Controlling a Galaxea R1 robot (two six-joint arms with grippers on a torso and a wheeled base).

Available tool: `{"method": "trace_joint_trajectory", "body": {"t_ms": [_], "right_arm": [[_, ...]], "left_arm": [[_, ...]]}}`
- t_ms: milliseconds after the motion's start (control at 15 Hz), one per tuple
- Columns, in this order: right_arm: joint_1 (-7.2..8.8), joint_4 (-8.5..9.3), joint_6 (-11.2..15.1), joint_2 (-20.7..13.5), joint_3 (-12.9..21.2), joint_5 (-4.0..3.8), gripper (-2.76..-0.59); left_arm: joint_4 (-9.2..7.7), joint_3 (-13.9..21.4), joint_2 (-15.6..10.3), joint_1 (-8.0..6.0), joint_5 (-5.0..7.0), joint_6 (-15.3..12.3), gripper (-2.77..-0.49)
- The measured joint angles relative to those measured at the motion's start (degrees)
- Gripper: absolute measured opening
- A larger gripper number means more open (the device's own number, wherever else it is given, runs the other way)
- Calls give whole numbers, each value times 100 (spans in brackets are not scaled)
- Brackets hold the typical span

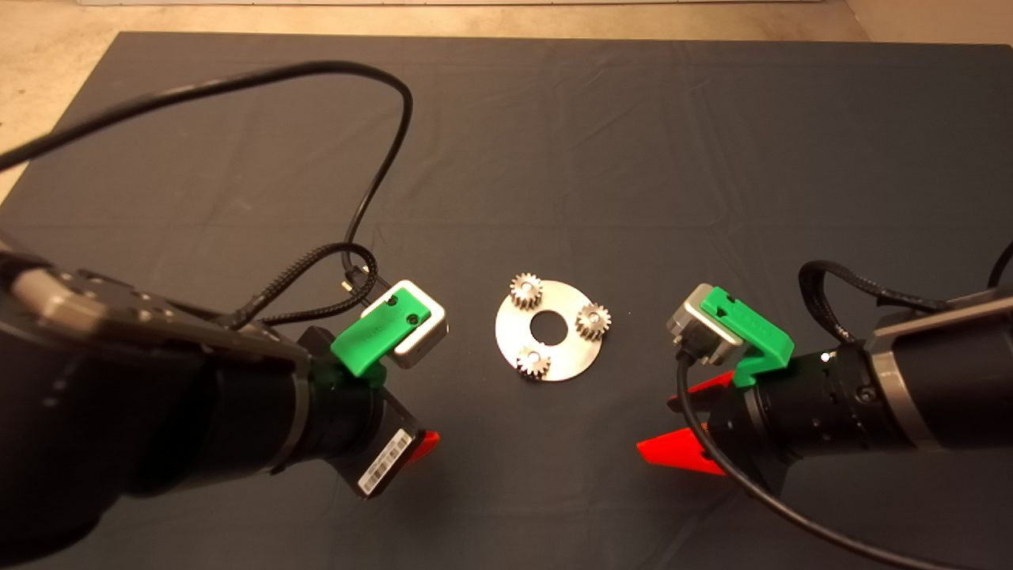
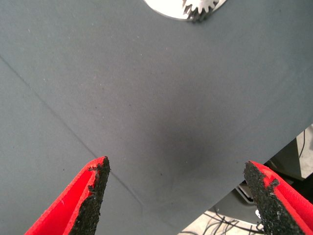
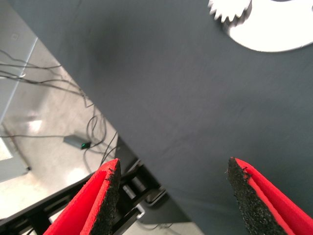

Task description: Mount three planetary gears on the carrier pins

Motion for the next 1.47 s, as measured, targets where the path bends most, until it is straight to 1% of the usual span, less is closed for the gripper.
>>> {"method": "trace_joint_trajectory", "body": {"t_ms": [67, 133, 200, 267, 333, 400, 467, 533, 600, 667, 733, 800, 867, 933, 1000, 1067, 1133, 1200, 1267, 1333, 1467], "right_arm": [[-164, 0, 0, -6, 0, -78, -175], [-378, 2, -45, -30, 0, -170, -175], [-586, 2, -137, -47, 2, -307, -175], [-758, 5, -245, -106, 6, -470, -175], [-873, 7, -350, -245, 9, -614, -175], [-938, 11, -465, -471, 9, -692, -175], [-966, 28, -612, -705, 9, -740, -175], [-963, 97, -747, -927, 9, -838, -175], [-961, 226, -883, -1001, 9, -931, -175], [-960, 427, -957, -989, 9, -1032, -175], [-923, 613, -1037, -973, 9, -1217, -175], [-800, 736, -1083, -968, 9, -1357, -175], [-728, 755, -1107, -965, 9, -1436, -175], [-735, 774, -1117, -967, 9, -1498, -175], [-755, 807, -1118, -968, 11, -1583, -175], [-820, 807, -1118, -973, 11, -1637, -175], [-928, 820, -1119, -968, 11, -1637, -175], [-996, 837, -1119, -970, 11, -1637, -175], [-1010, 846, -1119, -974, 11, -1642, -175], [-1010, 848, -1119, -974, 11, -1642, -175], [-1012, 848, -1119, -968, 11, -1642, -175]], "left_arm": [[-28, 0, 2, 2, -5, -5, -135], [-56, 0, -1, 18, -5, -6, -135], [-86, 2, -26, 59, -2, -7, -135], [-92, 9, -64, 170, 0, -7, -135], [-127, 9, -95, 328, -2, -7, -135], [-164, 13, -128, 474, -2, -7, -135], [-200, 17, -151, 546, -1, -7, -135], [-221, 20, -161, 558, 0, -5, -135], [-256, 20, -161, 571, -2, -7, -135], [-299, 20, -163, 579, -9, -5, -135], [-338, 21, -191, 580, -7, -5, -135], [-377, 22, -222, 586, -1, -5, -135], [-426, 22, -239, 614, -2, -5, -135], [-450, 22, -249, 663, -4, -5, -135], [-459, 22, -271, 728, -2, -5, -135], [-466, 22, -273, 831, -2, -5, -135], [-470, 22, -275, 1021, -2, -5, -135], [-481, 22, -271, 1268, -2, -5, -135], [-522, 22, -268, 1456, -2, -6, -135], [-551, 22, -267, 1514, -2, -9, -135], [-549, 22, -252, 1536, -2, -60, -135]]}}
